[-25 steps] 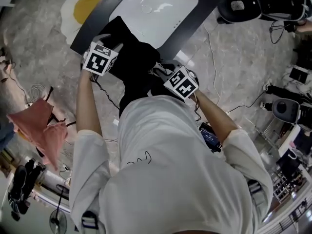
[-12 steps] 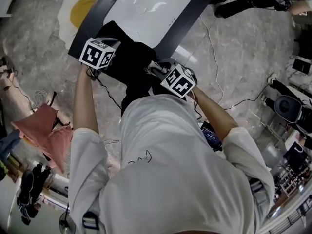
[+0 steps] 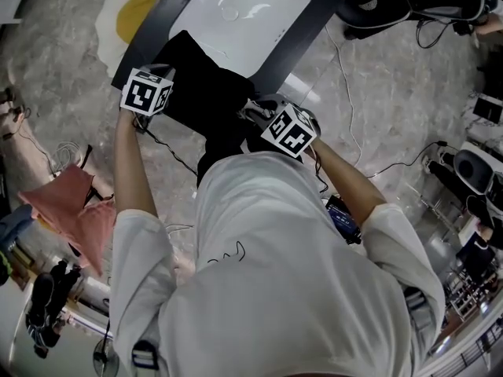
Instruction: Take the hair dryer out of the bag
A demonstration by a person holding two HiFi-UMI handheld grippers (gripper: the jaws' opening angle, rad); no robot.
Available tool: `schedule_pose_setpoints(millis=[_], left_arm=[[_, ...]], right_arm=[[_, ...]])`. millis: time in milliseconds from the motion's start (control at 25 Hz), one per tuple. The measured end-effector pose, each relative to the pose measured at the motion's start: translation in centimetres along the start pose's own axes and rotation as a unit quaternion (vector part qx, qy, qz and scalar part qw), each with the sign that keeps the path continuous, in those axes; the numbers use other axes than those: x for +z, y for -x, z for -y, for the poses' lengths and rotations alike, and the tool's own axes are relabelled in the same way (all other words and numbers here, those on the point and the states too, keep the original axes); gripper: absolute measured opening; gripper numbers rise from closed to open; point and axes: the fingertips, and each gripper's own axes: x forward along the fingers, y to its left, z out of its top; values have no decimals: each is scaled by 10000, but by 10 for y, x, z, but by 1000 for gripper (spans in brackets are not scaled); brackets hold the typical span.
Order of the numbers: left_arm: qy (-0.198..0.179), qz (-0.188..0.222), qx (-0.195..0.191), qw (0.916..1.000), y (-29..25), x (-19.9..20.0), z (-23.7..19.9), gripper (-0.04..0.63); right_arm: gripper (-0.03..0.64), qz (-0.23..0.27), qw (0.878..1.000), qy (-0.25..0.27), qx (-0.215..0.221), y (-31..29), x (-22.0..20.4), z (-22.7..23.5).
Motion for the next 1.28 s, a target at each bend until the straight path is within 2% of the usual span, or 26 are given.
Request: schedule_pose_setpoints(millis=[40, 80, 120, 200, 280, 400, 440, 560, 640, 680, 800, 1000, 1280], left_arm=[[-32, -57, -210, 9998, 2, -6, 3, 44], [-11, -64, -490, 9988, 4, -12, 8, 177], [18, -44, -751, 9972, 6, -15, 13, 261], [-85, -68, -979, 9951, 5, -20, 22, 306], [-302, -214, -956, 9947, -1, -26, 27, 322], [-227, -263, -1079, 9936, -3, -28, 29, 320], [-173, -259, -1195, 9923, -3, -28, 31, 298], [48, -170, -1641, 9863, -4, -27, 42, 169], [207, -79, -1712, 9850, -6, -28, 45, 67], [257, -51, -1646, 9860, -8, -29, 44, 26], [264, -26, -1414, 9896, -10, -31, 42, 21], [57, -52, -995, 9950, -5, -29, 41, 20], [446, 70, 2, 9990, -2, -26, 11, 18]], right_arm=[[63, -3, 10000, 21, -5, -1, 0, 0], [64, -2, 10000, 47, -13, -3, 1, 0], [63, 2, 10000, 72, -24, -4, 2, 1], [63, 1, 9999, 97, -51, -6, 4, 3], [63, -7, 9999, 90, -71, -5, 4, 4], [63, -1, 10000, 61, -60, -5, 4, 3], [63, -3, 10000, 46, -54, -5, 4, 4], [63, -15, 10000, -6, -55, -6, 3, 6], [63, 6, 10000, -15, -64, -7, 3, 6], [63, 8, 10000, -17, -67, -8, 2, 6], [63, 0, 10000, -12, -76, -8, 2, 6], [63, 12, 9999, 6, -101, -6, 2, 4], [64, 156, 9986, -489, 149, 6, 7, -5]])
